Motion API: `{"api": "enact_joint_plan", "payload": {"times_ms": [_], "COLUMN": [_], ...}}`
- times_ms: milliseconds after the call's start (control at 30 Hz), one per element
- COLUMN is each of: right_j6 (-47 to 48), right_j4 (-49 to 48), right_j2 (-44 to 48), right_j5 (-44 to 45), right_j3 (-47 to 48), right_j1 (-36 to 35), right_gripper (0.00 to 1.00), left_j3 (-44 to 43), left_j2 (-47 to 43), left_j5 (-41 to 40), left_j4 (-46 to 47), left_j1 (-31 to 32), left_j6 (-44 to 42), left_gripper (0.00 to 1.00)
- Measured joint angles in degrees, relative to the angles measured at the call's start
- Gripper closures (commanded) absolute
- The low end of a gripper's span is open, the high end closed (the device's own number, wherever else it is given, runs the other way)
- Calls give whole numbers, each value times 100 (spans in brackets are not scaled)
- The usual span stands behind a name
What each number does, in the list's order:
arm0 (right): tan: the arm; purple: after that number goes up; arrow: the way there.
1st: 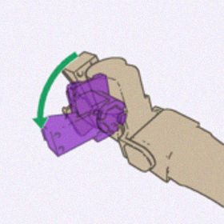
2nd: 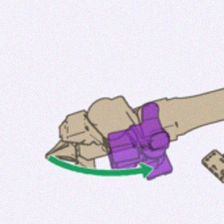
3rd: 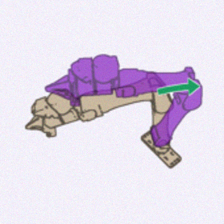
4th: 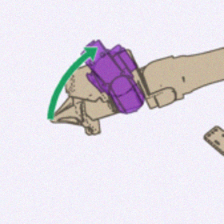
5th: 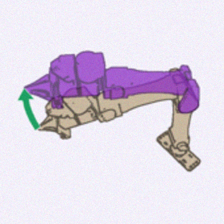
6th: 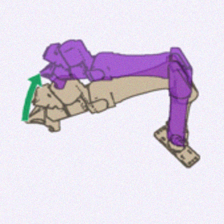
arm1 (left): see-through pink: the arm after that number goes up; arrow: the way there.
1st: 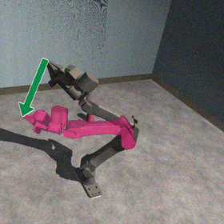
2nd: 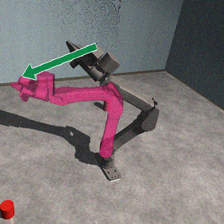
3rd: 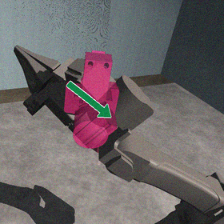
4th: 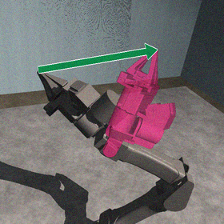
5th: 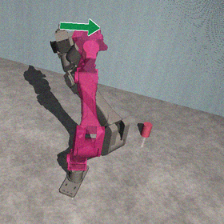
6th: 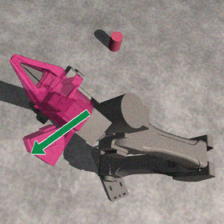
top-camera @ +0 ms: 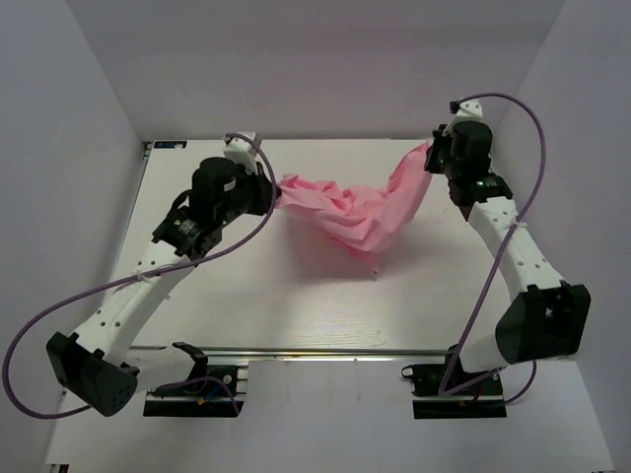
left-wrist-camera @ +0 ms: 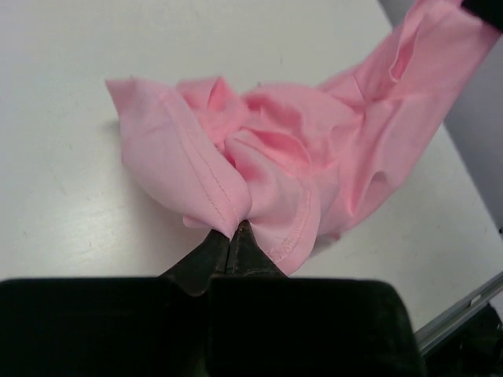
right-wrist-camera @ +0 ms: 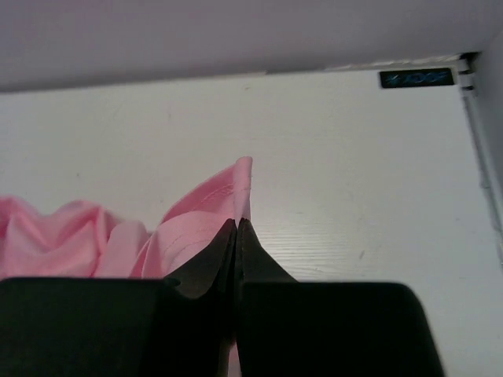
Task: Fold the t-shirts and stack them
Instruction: Flatten out the tshirt
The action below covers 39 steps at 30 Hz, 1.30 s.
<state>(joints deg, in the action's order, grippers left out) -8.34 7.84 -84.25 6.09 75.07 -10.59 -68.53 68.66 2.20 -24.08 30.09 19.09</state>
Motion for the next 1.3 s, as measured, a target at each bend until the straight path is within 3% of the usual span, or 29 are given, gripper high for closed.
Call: {"api": "enact_joint_plan", "payload": {"times_ms": [533,833,1300], "right_j6": [90,586,769], "right_j4": [284,520,660], "right_j2": [2675,3049,3515], "right_j5": [1912,2774,2599], "right_j3": [70,407,960], "right_j1": [7,7,7], "right_gripper": [100,100,100], "left_j3": [-1119,-1502,-1768], "left_j2": [-1329,-1617,-1829], "left_j5": [-1110,-1517,-1394], "left_j4": [-273,-334,-328], "left_j1": [-2,-2,-2], "left_j6": [-50,-127,-328], "left_gripper": [100,100,100]}}
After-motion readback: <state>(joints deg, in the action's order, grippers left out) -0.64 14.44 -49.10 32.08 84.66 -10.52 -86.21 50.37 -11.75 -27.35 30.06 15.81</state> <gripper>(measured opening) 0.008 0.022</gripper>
